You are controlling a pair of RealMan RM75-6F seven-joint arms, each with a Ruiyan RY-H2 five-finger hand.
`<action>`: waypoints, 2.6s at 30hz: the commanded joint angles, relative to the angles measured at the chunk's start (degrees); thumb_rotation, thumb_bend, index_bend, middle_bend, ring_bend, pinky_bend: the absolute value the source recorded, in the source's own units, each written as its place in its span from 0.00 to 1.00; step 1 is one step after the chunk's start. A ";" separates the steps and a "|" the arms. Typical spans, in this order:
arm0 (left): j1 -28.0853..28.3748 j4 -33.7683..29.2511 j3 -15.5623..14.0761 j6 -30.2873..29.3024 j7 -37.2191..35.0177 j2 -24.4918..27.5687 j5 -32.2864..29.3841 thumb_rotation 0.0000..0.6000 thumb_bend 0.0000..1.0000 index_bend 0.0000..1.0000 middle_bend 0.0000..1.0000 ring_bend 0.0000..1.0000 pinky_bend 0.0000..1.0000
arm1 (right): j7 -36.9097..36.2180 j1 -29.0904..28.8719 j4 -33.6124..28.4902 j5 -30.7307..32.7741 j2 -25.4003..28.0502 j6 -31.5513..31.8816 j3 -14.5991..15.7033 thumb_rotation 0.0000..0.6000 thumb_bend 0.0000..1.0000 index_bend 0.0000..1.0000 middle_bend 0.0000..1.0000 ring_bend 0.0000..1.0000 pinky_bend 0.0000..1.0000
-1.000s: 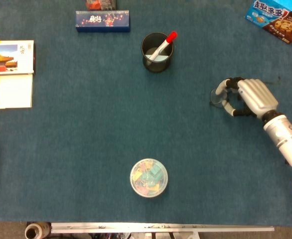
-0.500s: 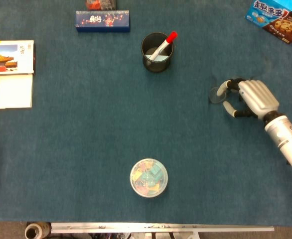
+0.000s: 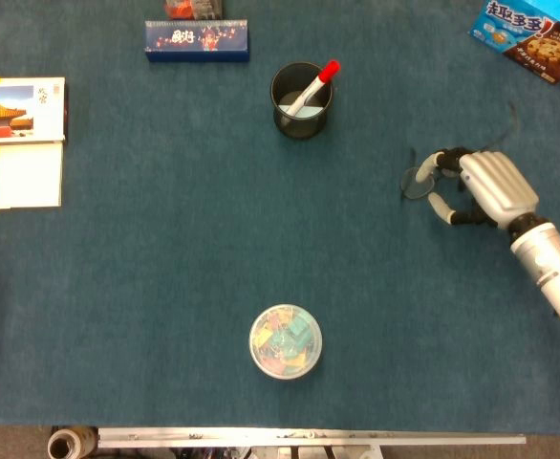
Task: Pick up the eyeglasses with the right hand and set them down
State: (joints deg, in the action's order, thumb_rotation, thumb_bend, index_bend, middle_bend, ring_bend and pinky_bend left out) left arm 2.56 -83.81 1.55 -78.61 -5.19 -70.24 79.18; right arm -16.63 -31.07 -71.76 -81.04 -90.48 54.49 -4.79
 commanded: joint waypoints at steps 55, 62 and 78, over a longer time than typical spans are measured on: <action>-0.21 -0.65 -0.09 -0.55 -0.48 0.64 -0.22 1.00 0.33 0.46 0.40 0.31 0.45 | 15.41 -7.46 2.82 -5.21 -6.16 13.78 -8.33 1.00 0.28 0.43 0.40 0.29 0.44; -0.49 -0.20 -0.17 -0.59 -1.02 0.50 -0.30 1.00 0.33 0.46 0.40 0.31 0.45 | 12.79 -8.95 7.10 -5.32 -8.75 13.41 -7.98 1.00 0.27 0.43 0.40 0.29 0.44; -0.57 -0.13 -0.20 -0.42 -0.66 0.45 -0.24 1.00 0.33 0.46 0.40 0.31 0.45 | 11.96 -8.26 9.88 -5.03 -9.13 11.74 -4.40 1.00 0.27 0.43 0.40 0.29 0.44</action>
State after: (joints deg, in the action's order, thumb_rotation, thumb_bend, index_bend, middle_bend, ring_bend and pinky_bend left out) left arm 1.99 -83.94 1.35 -79.04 -5.86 -69.79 78.94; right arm -4.81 -39.44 -62.06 -86.12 -99.59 66.33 -9.35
